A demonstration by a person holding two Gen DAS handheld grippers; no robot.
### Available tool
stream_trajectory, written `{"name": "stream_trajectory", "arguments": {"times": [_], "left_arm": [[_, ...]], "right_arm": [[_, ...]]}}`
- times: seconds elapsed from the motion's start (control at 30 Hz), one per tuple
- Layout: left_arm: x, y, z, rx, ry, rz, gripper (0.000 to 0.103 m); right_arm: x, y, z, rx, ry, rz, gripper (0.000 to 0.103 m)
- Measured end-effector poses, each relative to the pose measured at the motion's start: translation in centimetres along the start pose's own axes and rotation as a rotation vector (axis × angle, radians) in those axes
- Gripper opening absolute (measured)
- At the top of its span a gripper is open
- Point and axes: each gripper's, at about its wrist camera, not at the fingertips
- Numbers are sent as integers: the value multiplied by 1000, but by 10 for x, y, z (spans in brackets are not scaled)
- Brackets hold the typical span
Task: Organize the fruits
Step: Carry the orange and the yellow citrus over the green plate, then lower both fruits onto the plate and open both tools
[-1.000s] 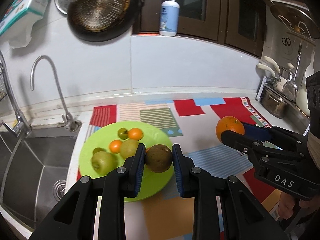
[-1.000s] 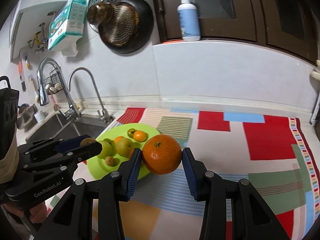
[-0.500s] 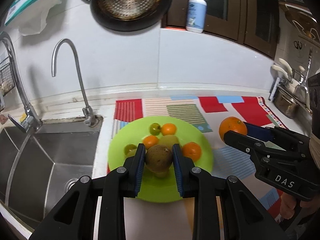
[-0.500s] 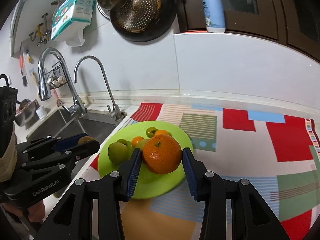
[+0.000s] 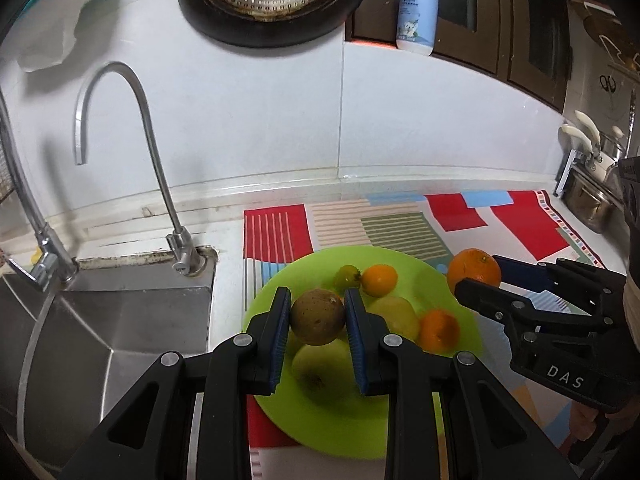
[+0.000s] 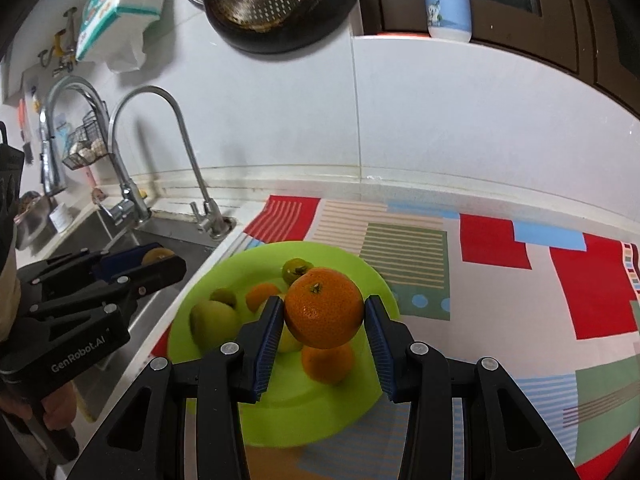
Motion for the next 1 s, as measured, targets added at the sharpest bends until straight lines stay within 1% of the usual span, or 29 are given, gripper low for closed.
{"name": "stream_trajectory", "arguments": {"times": [0.2,0.47,0.87,0.9,0.97,1.0], "left_arm": [[8,-3,-27,25,24,-3,28],[14,-5,-58,54,65,-18,28],[12,-5,-79,101,100,-26,28],[12,-6,-80,102,100,-25,28],[12,-7,-79,97,103,-22,37],[12,-8,-78,96,101,-20,39]], "right_arm": [[-5,-4,-25,32,31,-20,43],[-6,-5,-45,68,64,-44,43],[-10,-6,-57,92,65,-47,43],[-10,-6,-58,95,62,-50,43],[-11,-6,-58,97,59,-57,43],[-12,-6,-59,101,62,-60,43]]}}
Point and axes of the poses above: each gripper's, at about its wrist camera, not at the fingertips, and z roughly against the way its jaws point, x to its left, y to its underside, and after that the axes turned 10 degrees about -z, right-handed
